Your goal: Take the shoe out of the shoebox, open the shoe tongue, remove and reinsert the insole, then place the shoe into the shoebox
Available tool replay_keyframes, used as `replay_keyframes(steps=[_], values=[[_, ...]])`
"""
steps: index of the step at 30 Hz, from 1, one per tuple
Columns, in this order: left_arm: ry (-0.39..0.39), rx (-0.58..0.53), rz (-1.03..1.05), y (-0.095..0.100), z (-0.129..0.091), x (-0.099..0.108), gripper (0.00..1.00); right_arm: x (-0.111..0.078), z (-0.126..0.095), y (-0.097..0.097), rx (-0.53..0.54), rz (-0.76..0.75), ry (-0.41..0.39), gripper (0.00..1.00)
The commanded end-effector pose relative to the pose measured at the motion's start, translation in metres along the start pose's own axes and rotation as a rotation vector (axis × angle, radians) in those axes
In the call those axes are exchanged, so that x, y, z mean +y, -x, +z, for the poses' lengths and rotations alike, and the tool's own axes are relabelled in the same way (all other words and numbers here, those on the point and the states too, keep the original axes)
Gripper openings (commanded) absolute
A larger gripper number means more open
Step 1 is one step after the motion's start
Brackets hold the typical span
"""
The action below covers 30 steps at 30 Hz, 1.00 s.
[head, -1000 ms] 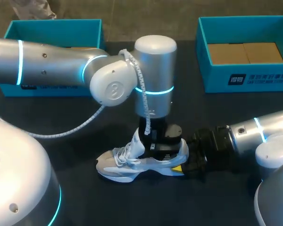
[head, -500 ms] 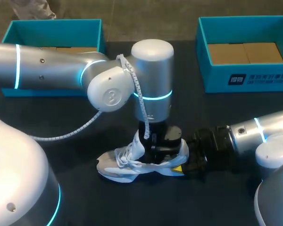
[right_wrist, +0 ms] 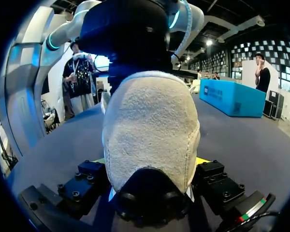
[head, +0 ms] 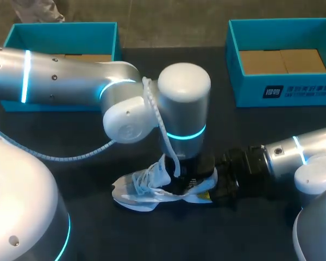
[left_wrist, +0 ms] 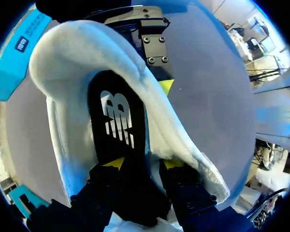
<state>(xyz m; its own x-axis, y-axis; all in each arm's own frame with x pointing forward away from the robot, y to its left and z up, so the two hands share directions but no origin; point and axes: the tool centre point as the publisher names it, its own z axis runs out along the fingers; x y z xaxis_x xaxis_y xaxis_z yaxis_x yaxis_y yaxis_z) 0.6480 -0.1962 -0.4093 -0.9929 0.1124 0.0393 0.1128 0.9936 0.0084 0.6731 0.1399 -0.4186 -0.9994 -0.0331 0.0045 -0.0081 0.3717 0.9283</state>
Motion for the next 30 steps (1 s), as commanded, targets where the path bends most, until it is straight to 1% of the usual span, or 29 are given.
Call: replay_keyframes(steps=[1, 7, 11, 16, 19, 20, 22, 25, 26, 28, 30], values=[[0.022, -0.071, -0.016, 0.001, 0.019, -0.003, 0.44, 0.0, 0.002, -0.001, -0.001, 0.002, -0.001, 0.0], [0.052, -0.108, -0.033, 0.011, 0.022, 0.002, 0.44, 0.0, 0.002, -0.001, -0.001, 0.002, -0.001, 0.0], [0.066, -0.106, -0.036, 0.02, 0.022, 0.004, 0.44, 0.0, 0.002, -0.001, -0.001, 0.002, -0.001, 0.0], [0.074, -0.117, -0.044, 0.028, 0.021, 0.006, 0.42, 0.0, 0.002, -0.001, -0.001, 0.002, -0.001, 0.0], [0.082, -0.128, -0.045, 0.032, 0.02, 0.005, 0.35, 0.0, 0.002, -0.001, -0.001, 0.002, -0.001, 0.0], [0.084, -0.129, -0.044, 0.033, 0.02, 0.006, 0.27, 0.0, 0.002, -0.001, -0.001, 0.002, -0.001, 0.0], [0.086, -0.131, -0.043, 0.035, 0.019, 0.006, 0.17, 0.0, 0.002, -0.001, -0.001, 0.002, -0.001, 0.0], [0.083, -0.12, -0.034, 0.037, 0.016, 0.008, 0.16, 0.0, 0.002, -0.001, -0.001, 0.002, -0.001, 0.0], [0.081, -0.119, -0.03, 0.037, 0.015, 0.008, 0.13, 0.0, 0.002, -0.001, -0.001, 0.002, -0.001, 0.0], [0.07, -0.099, -0.011, 0.036, 0.012, 0.009, 0.14, 0.0, 0.002, -0.001, -0.001, 0.002, -0.001, 0.0], [0.068, -0.088, 0.0, 0.036, 0.009, 0.01, 0.12, 0.0, 0.002, -0.001, -0.001, 0.002, -0.001, 0.0]])
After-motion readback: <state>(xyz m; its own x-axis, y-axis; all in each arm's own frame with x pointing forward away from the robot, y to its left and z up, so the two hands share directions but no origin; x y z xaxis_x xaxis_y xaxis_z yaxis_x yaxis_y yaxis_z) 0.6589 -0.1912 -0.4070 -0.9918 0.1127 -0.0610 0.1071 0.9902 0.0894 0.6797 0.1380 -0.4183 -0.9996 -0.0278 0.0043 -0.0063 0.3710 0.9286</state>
